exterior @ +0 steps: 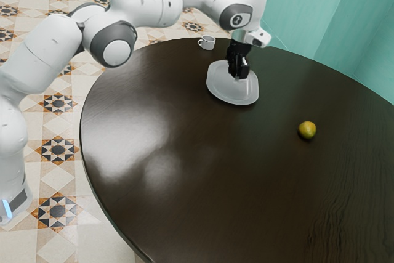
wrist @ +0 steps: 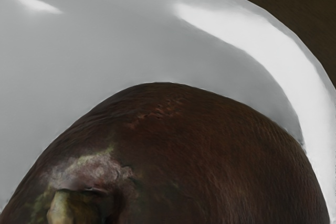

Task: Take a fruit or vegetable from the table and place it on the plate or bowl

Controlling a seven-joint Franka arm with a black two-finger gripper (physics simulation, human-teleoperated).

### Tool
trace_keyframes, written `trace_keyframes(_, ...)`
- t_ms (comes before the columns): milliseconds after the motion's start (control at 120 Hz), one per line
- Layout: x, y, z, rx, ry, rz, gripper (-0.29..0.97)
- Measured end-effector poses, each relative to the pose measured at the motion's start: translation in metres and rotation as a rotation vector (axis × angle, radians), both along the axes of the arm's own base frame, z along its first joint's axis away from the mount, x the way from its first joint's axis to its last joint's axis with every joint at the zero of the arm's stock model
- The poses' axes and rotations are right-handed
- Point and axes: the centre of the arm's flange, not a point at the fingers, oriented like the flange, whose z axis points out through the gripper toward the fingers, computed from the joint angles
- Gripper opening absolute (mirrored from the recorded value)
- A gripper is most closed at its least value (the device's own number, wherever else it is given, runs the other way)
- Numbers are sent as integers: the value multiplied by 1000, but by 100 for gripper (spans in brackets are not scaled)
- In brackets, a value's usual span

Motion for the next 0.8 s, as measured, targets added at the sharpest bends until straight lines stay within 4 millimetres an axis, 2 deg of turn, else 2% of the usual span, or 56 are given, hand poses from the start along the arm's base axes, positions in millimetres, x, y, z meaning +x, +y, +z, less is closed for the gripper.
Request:
trace_keyframes(150, -3, 1, -6, -10, 34, -8, 28)
trace_keyframes(250, -5, 0, -6, -17, 45, -16, 48)
trace_keyframes(367, -6, -1, -6, -22, 53, -23, 59)
trace_keyframes(567, -7, -1, -3, -27, 55, -31, 66)
trace_keyframes(650, -6, -9, 0, -35, 50, -47, 67)
trace_keyframes(708, -6, -16, 11, -37, 33, -59, 67)
trace_keyframes(800, -13, -23, 50, -22, -17, -68, 68)
